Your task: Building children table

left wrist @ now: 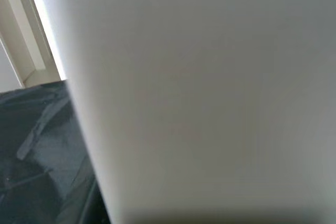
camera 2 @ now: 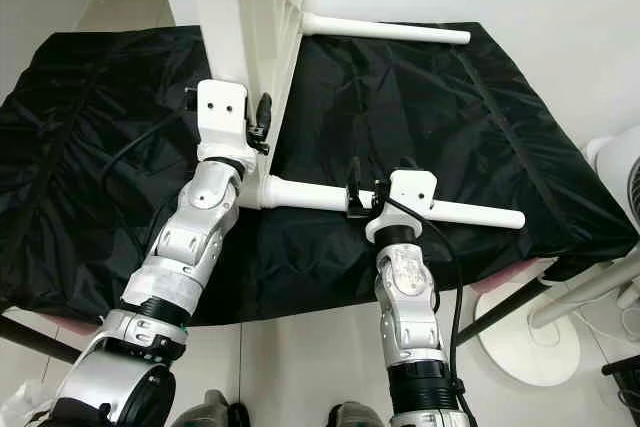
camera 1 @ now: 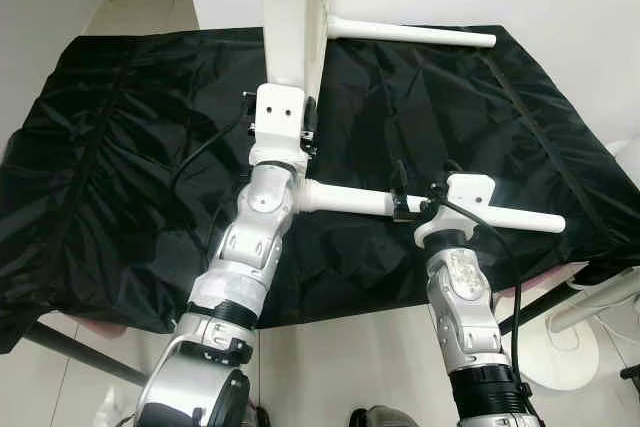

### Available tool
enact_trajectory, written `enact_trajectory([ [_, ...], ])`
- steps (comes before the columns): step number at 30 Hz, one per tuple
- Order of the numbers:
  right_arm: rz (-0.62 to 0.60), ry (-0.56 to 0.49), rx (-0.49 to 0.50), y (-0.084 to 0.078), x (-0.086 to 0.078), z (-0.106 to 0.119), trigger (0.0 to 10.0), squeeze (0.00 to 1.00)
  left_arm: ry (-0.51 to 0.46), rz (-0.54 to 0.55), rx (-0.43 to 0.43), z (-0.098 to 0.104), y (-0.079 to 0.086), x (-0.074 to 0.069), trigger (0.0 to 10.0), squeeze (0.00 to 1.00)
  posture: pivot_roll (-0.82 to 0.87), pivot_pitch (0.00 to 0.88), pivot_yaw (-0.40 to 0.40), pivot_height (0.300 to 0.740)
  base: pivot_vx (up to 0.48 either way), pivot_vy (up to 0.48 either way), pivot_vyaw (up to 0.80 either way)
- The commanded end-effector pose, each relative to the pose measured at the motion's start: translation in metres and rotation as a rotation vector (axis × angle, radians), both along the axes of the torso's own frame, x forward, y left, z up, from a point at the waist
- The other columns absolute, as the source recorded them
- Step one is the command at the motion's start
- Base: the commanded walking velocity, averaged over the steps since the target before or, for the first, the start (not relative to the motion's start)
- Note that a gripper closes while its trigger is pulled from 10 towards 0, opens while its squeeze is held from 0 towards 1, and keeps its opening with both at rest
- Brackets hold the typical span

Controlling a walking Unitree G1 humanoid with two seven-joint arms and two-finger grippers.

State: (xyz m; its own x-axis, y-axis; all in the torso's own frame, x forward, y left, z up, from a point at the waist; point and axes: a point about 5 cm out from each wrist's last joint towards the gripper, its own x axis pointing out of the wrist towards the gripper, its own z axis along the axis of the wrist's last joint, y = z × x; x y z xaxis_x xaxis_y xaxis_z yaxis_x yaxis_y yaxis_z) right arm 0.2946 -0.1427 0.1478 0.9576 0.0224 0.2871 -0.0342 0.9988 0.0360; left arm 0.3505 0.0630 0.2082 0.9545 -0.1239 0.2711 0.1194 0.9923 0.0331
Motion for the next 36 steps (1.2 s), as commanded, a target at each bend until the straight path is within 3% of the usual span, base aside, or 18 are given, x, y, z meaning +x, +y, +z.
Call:
enact_trajectory([
  [1,-0.001,0.017,0.005,0.001,0.003,-0.002,10.0,0.00,-0.109,0.118,-0.008,0.014,0.010,-0.002,0.0,0.00,-0.15,0.062,0.030,0.740,0.000,0.000,0.00],
  [7,0.001,0.014,0.004,0.001,0.004,-0.001,10.0,0.00,-0.181,0.154,0.039,0.019,0.024,-0.004,0.0,0.00,-0.14,0.068,0.018,0.740,0.000,0.000,0.00],
  [8,0.009,0.017,0.002,0.002,0.005,-0.001,10.0,0.00,-0.234,0.172,0.072,0.023,0.033,-0.010,0.0,0.00,-0.13,0.070,0.013,0.740,0.000,0.000,0.00],
  [16,0.021,0.012,-0.005,0.003,0.007,0.001,10.0,0.00,-0.235,0.220,0.093,0.018,0.054,-0.015,0.0,0.00,-0.13,0.078,0.008,0.740,0.000,0.000,0.00],
  [17,0.022,0.010,-0.008,0.002,0.008,0.002,10.0,0.00,-0.240,0.249,0.116,0.016,0.067,-0.019,0.0,0.00,-0.13,0.083,0.008,0.740,0.000,0.000,0.00],
  [20,0.021,0.009,-0.010,0.001,0.008,0.002,10.0,0.00,-0.243,0.270,0.131,0.015,0.076,-0.022,0.0,0.00,-0.13,0.086,0.007,0.740,0.000,0.000,0.00],
  [21,0.022,0.009,-0.018,-0.001,0.009,0.002,10.0,0.00,-0.260,0.303,0.166,0.017,0.092,-0.029,0.0,0.00,-0.12,0.093,0.005,0.740,0.000,0.000,0.00],
  [29,0.028,0.006,-0.036,-0.005,0.010,0.004,10.0,0.00,-0.298,0.327,0.205,0.024,0.108,-0.046,0.0,0.00,-0.11,0.104,0.000,0.740,0.000,0.000,0.00],
  [31,0.030,0.006,-0.041,-0.007,0.012,0.004,10.0,0.00,-0.303,0.342,0.225,0.025,0.119,-0.053,0.0,0.00,-0.10,0.105,-0.002,0.740,0.000,0.000,0.00],
  [36,0.033,0.006,-0.045,-0.007,0.013,0.004,10.0,0.00,-0.307,0.349,0.254,0.023,0.130,-0.057,0.0,0.00,-0.09,0.105,-0.004,0.740,0.000,0.000,0.00],
])
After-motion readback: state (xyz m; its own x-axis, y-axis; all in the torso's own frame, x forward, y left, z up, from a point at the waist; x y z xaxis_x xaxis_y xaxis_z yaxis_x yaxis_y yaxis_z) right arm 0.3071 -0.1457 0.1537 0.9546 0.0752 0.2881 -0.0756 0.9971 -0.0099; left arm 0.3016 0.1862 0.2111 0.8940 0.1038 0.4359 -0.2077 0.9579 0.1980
